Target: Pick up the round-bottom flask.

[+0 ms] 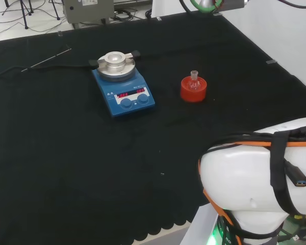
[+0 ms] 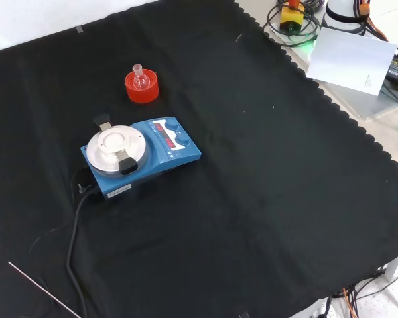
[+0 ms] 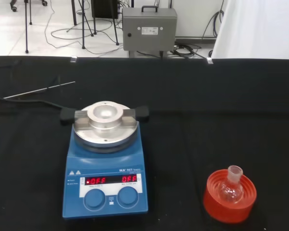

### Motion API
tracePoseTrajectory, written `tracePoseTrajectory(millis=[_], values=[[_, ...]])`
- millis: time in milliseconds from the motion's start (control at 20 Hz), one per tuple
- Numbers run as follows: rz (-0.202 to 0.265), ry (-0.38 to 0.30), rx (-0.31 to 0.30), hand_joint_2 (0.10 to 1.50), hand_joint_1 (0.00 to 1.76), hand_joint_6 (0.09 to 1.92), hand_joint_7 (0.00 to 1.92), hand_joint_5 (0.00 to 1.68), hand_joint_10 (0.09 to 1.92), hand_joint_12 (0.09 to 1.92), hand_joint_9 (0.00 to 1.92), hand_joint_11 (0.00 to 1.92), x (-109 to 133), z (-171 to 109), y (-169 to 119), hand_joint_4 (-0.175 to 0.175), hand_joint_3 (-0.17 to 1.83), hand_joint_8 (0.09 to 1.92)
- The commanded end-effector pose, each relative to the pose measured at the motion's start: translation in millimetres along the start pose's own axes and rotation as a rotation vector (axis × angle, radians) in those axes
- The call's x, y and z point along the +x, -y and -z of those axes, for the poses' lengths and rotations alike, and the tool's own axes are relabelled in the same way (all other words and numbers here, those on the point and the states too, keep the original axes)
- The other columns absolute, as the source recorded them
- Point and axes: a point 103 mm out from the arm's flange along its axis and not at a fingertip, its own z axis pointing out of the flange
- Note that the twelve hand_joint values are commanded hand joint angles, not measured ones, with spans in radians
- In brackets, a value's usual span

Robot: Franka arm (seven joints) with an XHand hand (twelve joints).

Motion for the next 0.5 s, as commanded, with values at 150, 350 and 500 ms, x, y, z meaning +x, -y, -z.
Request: tracePoseTrajectory(millis=[150,350,500], values=[[-0.04,0.004,0.029,1.23,0.2,0.09,0.14,0.26,0.58,0.96,0.15,0.0,-26,-35,-32,-0.011,0.23,0.4],[-0.053,0.003,0.044,1.21,0.23,0.09,0.15,0.28,0.58,0.96,0.16,0.0,-31,-58,-66,-0.015,0.23,0.41],[-0.069,-0.013,0.055,1.21,0.25,0.09,0.15,0.29,0.58,0.97,0.16,0.0,-37,-77,-94,-0.018,0.23,0.42]])
